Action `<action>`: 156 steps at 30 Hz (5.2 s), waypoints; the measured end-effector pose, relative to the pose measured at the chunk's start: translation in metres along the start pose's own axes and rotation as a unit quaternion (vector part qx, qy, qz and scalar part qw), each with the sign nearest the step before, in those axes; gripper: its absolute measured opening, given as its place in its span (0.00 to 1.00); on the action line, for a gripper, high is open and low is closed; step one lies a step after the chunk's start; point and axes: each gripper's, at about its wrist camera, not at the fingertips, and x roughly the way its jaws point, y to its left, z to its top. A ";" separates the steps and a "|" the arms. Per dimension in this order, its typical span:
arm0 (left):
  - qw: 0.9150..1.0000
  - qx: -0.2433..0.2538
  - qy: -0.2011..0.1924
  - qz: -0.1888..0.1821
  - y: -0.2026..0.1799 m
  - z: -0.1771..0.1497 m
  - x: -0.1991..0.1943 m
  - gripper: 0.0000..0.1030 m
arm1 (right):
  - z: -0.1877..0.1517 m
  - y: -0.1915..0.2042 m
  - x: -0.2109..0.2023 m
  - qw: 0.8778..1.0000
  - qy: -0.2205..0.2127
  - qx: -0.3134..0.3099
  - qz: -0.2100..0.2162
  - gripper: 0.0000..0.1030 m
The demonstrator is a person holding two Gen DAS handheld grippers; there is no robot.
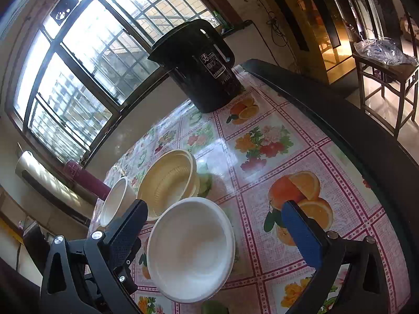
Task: Organize plates and bowls
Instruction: 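Bring both grippers to the rim of the white bowl, then close the left gripper on the white bowl rim while the right gripper grips it, then carry the white bowl over and lower it onto the stacked red plates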
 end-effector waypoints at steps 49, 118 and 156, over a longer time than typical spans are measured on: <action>0.990 -0.017 0.070 -0.121 -0.006 -0.014 0.024 1.00 | -0.018 -0.016 0.016 0.995 0.078 0.038 0.051 0.90; 0.988 -0.054 0.051 -0.139 0.047 -0.038 -0.018 0.10 | -0.059 0.035 0.035 0.994 0.089 -0.005 0.061 0.10; 0.962 -0.237 0.021 0.137 0.318 -0.225 -0.204 0.15 | -0.307 0.382 0.070 0.906 0.260 -0.248 0.225 0.14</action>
